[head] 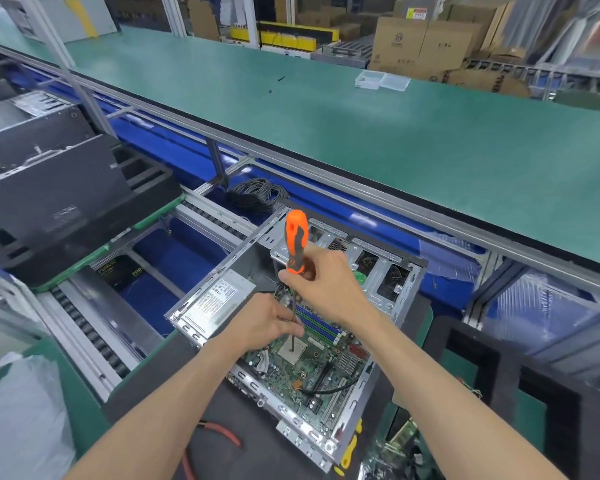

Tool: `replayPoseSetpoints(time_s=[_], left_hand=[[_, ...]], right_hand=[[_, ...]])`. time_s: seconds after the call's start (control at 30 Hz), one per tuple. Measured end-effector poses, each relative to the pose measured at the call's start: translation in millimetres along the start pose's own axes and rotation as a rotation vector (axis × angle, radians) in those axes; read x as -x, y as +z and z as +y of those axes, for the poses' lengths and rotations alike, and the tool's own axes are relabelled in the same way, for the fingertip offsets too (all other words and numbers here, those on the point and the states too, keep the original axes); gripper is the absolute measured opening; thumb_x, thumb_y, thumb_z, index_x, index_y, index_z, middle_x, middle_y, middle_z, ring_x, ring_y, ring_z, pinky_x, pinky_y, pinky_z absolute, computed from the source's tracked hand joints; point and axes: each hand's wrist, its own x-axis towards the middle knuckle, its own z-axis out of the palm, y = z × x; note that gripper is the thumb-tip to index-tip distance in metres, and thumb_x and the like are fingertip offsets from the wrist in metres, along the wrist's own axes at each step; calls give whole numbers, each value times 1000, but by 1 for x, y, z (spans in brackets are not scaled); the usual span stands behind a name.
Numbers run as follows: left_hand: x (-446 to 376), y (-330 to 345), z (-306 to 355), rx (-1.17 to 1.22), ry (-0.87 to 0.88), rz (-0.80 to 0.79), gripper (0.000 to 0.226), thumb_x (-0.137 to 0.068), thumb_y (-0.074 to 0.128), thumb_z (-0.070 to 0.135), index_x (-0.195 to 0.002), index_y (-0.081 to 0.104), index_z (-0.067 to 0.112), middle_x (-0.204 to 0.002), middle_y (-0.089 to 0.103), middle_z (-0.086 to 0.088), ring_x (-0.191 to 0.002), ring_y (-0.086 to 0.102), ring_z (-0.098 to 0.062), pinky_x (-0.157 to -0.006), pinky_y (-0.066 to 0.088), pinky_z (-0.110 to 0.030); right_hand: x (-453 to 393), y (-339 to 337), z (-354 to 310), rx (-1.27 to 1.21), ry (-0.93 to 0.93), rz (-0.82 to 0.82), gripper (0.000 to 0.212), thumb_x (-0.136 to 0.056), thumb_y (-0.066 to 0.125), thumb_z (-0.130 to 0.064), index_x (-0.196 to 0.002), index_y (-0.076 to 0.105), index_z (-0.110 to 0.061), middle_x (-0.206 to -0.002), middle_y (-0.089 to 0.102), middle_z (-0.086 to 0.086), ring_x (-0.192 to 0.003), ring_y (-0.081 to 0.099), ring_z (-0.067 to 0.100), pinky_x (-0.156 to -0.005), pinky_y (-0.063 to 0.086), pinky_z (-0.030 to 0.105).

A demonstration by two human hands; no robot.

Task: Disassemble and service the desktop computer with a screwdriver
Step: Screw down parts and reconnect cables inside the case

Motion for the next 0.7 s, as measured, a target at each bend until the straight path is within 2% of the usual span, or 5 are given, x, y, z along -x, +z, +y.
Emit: replayPoseSetpoints(time_s=[0.1, 0.2, 0.3, 0.57, 0.7], left_hand=[[-1, 2, -2, -36, 10, -45, 14, -78, 82, 42, -77, 81, 28, -47, 56, 8, -45, 40, -5, -48, 33, -18], [1, 3, -2, -15, -30, -116, 13, -76, 84, 40, -76, 81, 28, -77, 76, -4, -61, 59, -14, -60, 50, -32], [3, 6, -1, 4, -29, -202, 12, -75, 86, 33, -79, 83, 22, -84, 77, 15, -75, 68, 0, -71, 51, -19], [7, 7, 1, -16, -20, -346, 27, -78, 84, 23, -63, 76, 45, -86, 75, 23, -92, 72, -8, -81, 54, -21], [8, 9, 1, -35, 15, -354, 16, -75, 86, 23, -68, 77, 35, -85, 76, 18, -91, 72, -10, -83, 54, -22]], right_hand=[[-3, -7, -2, 59, -70, 19, 31, -83, 73, -32, -102, 53, -18, -66, 59, 2, -58, 53, 15, -58, 46, 33], [-4, -14, -6, -17, -140, 74, 43, -88, 71, -40, -117, 41, -29, -65, 54, 4, -53, 48, 15, -51, 41, 25], [-6, -15, -7, -22, -159, 95, 49, -95, 65, -39, -130, 31, -39, -62, 46, 7, -49, 48, 14, -47, 40, 29], [-4, -9, -1, 18, -213, 102, 44, -98, 62, -33, -129, 32, -36, -58, 33, -5, -48, 42, 11, -48, 34, 22], [-3, -7, 1, 9, -227, 95, 41, -97, 62, -33, -127, 33, -35, -58, 33, -5, -49, 42, 12, -48, 34, 21]])
